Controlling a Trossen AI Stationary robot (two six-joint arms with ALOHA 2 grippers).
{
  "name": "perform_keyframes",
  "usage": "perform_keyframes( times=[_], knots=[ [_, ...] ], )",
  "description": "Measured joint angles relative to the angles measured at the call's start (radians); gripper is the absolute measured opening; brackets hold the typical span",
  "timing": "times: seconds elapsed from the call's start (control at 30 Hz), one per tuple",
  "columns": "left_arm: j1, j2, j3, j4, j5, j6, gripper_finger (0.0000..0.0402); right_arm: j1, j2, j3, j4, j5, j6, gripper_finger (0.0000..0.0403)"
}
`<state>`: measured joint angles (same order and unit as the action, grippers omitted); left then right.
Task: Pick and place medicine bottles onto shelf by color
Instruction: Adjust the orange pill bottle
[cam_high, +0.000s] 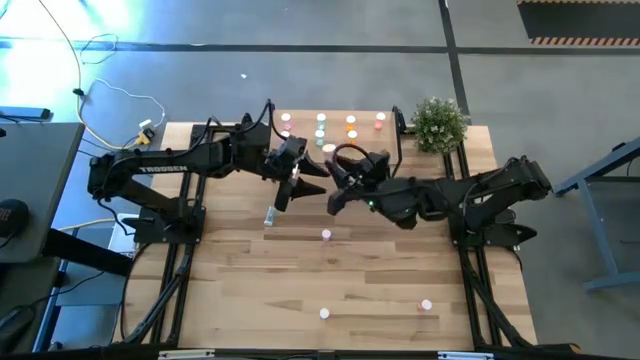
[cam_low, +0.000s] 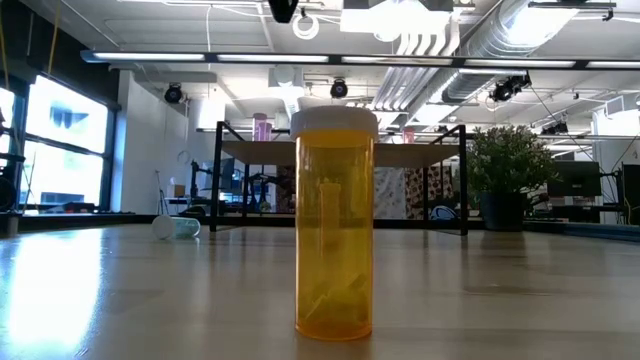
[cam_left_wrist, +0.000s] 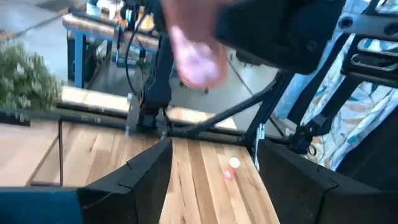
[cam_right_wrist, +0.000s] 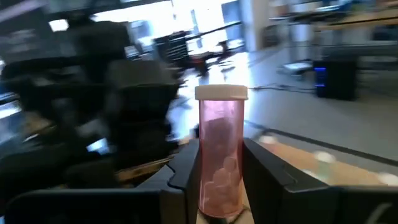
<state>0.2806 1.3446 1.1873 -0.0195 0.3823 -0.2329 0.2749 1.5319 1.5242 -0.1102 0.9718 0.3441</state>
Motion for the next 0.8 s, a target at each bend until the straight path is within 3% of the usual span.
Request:
perform_keyframes(
  times=[0.13,0.43,0.8],
  knots=[
    [-0.001,-0.01,0.0,0.04,0.004,0.016,0.0225,-0.035,-0.026,0.0,0.057,-0.19,-0.075,0.0088],
    [-0.001,-0.025,0.0,0.146,0.108,0.026,0.0225,-0.088,-0.067,0.0,0.077,-0.468,-0.169,0.0088],
    [-0.001,-0.025,0.0,0.242,0.103,0.013,0.0225,-0.111,-0.086,0.0,0.075,-0.588,-0.161,0.0088]
  ],
)
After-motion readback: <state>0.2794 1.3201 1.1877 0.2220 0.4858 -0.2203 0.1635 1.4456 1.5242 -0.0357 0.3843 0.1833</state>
